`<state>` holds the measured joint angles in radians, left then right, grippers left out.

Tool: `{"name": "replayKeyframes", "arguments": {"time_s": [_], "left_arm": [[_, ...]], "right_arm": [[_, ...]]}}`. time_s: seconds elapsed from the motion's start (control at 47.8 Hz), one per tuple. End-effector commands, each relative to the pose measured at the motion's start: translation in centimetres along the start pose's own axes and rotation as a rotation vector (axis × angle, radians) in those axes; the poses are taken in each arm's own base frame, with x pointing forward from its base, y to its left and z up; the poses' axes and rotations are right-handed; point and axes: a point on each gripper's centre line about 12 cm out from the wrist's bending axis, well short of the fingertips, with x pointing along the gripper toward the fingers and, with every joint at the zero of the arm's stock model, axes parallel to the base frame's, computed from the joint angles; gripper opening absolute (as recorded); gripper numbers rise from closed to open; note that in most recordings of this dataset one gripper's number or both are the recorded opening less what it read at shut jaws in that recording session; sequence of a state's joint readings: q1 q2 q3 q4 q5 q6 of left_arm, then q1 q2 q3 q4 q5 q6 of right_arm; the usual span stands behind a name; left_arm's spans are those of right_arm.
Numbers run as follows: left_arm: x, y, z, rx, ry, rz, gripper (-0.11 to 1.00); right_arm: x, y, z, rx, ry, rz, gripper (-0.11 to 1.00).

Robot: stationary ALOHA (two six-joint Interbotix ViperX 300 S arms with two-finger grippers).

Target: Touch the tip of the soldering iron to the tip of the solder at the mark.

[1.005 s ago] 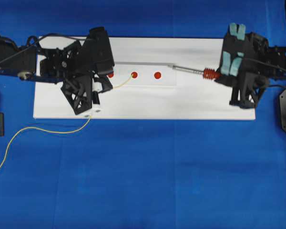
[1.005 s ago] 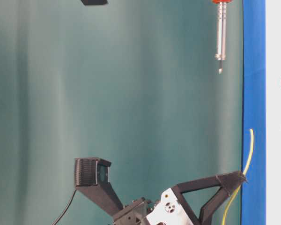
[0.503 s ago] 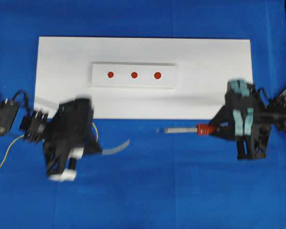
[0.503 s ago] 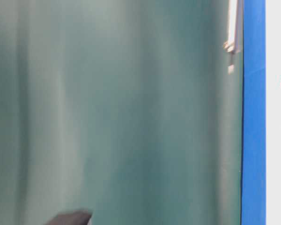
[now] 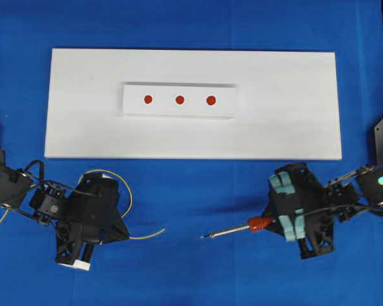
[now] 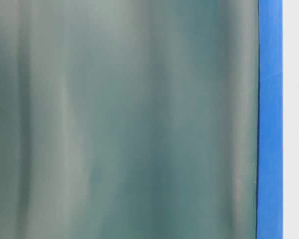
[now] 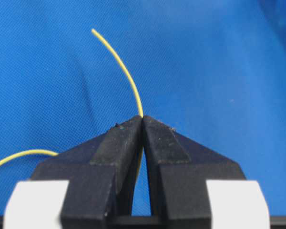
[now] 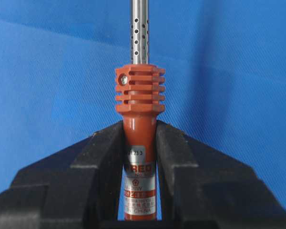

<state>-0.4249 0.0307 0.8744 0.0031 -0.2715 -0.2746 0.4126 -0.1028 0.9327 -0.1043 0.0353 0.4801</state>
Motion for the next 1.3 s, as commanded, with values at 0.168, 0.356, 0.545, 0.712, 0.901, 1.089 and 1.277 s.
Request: {"name": "replayKeyframes", "arguments": {"time_s": [0.168,0.356,0.545,0.712,0.901,1.089,1.277], "left_arm": [[1.4,0.0,-1.3,0.019,0.023,-0.003,0.01],[1.5,-0.3,-1.3,0.025,0.019,-0.01,0.02],[1.5,-0.5,-1.3,0.026,0.023,-0.013,0.09],[1.3,-0.7,-1.1,0.013,0.028,-0.015,0.5],[-0.8,-1.4,1.0,0.017,0.029,-0.017,0.83],[-4.5,-2.2,4.7,0.028,-0.019,-0.025,0.79],[-8.7,-1.3,7.5,0.004,-0.112,-0.009,0.79]], "right_arm": [[2.0,0.3,-0.1,-0.002,-0.035,0.03,0.07],[2.6,0.1,-0.4,0.0,-0.025,0.027,0.07],[2.6,0.1,-0.5,0.0,-0.019,0.025,0.1],[2.5,0.4,0.2,0.001,-0.035,0.03,0.57],[0.5,0.8,1.6,-0.013,-0.049,0.026,0.88],[-4.2,1.4,4.3,-0.051,-0.103,0.016,0.83],[-10.2,0.6,6.9,-0.092,-0.185,-0.045,0.82]]}}
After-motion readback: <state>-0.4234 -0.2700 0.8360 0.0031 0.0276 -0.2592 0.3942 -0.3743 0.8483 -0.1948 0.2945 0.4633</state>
